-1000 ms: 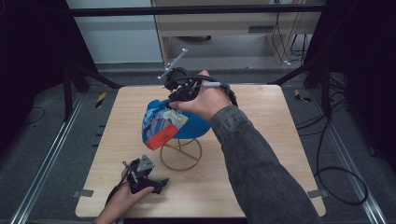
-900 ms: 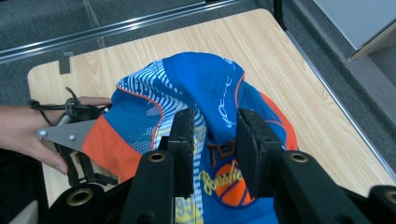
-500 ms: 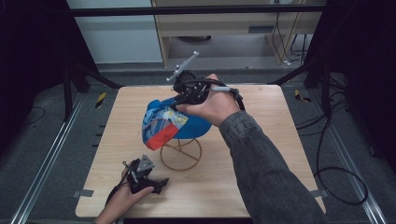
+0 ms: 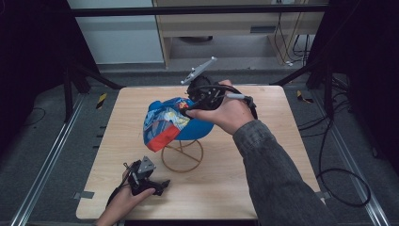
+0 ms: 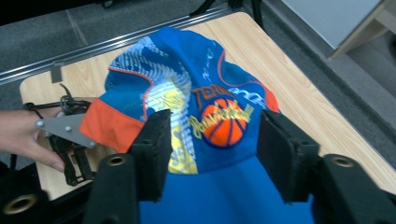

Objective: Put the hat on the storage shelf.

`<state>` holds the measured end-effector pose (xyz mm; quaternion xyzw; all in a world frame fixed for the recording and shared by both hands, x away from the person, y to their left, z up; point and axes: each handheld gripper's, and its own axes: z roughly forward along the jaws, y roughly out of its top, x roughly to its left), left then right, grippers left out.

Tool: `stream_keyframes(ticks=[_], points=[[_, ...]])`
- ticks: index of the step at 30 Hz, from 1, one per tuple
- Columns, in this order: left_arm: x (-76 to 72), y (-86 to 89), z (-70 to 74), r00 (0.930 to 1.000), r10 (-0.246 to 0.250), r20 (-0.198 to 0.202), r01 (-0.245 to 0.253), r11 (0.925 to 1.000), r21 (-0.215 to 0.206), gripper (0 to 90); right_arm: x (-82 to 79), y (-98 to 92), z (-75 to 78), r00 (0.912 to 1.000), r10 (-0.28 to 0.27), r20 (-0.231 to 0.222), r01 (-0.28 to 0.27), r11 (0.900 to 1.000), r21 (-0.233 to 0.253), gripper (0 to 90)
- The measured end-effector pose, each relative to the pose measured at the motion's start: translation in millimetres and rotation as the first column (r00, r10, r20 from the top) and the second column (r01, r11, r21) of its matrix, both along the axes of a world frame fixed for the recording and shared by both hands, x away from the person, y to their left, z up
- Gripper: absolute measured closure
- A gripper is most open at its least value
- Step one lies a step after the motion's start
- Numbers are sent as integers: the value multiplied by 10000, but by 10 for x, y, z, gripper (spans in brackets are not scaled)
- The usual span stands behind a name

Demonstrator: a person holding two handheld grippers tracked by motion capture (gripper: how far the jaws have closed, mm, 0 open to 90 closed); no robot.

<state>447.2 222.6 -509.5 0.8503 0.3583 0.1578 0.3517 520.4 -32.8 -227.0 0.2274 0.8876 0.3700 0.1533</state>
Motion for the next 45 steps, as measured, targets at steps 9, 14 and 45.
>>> stream_keyframes(ticks=[9,14,45], points=[[0,0,0,10000,0,-1,0,10000,-1,0,-67,-216,43,9972,-683,305,673,9973,303,201],[0,0,0,10000,-2,-1,2,10000,-1,0,-98,-344,66,9931,-1017,587,990,9940,458,122],[-8,5,0,10000,-40,-3,40,10000,6,0,-312,-1147,-130,9690,-2313,870,2228,9700,968,48]])
